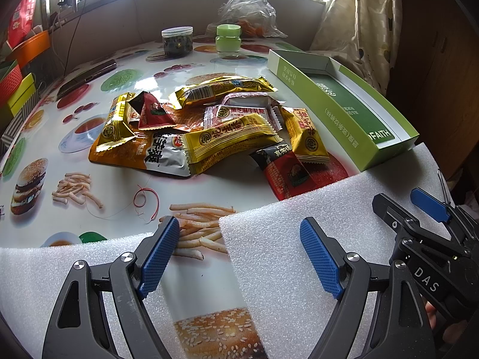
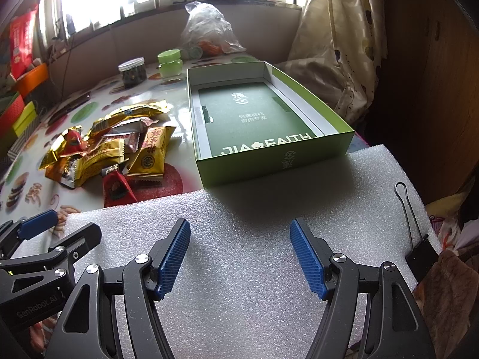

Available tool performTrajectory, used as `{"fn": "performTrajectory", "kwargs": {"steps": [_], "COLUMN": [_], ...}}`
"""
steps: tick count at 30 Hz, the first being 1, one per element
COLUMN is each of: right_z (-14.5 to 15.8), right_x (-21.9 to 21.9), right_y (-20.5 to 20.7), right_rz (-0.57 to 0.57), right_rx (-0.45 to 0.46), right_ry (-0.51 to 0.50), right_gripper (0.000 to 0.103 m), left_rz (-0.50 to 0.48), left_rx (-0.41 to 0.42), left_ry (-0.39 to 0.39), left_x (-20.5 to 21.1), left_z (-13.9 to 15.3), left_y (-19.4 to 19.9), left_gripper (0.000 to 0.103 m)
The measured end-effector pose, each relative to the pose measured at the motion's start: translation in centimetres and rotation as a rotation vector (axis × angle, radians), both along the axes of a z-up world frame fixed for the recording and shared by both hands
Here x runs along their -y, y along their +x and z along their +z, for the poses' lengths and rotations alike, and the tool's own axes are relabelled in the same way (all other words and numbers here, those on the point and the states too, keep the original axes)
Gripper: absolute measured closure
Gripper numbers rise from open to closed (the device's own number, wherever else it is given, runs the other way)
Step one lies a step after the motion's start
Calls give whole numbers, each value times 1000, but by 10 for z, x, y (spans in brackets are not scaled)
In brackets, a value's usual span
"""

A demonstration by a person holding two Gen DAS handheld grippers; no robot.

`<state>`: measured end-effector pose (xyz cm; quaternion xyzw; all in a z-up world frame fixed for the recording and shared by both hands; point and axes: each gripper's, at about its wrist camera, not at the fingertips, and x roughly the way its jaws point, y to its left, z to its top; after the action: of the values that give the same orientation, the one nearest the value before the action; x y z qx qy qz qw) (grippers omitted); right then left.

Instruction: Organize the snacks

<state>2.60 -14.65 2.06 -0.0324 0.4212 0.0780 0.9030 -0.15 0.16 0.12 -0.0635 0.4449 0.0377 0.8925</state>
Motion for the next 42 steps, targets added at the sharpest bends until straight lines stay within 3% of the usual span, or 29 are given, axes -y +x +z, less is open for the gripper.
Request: {"fn": "performTrajectory", "kwargs": {"steps": [9,13,17,26,30,36,42], "right_z": [1,12,22,39,39,35,25], "right_x": [0,-3,-6,-31,-45,-61,-70], "right_y": [0,0,6,30,43,57,68], "right_rz": [5,37,69,168,207,254,268], "right_rx": [-3,41,55,55,33,13,-25], "right_ry": [9,37,78,115,100,75,63], "right_gripper": [34,34,34,39,43,53,63], "left_rz": [-21,2,2,31,77,220,241], "left_rx": [-19,-29,-21,5,14,-3,-6], "left_ry": [-24,-62,-114,-137,-135,-149,-160], "left_x": [-2,-15,-25,-41,-61,-105,-127], "left_z": [-1,3,11,35,40,41,39], "left_y": [0,-3,-6,-1,2,12,31], "left_gripper": [20,20,20,20,20,20,24]}}
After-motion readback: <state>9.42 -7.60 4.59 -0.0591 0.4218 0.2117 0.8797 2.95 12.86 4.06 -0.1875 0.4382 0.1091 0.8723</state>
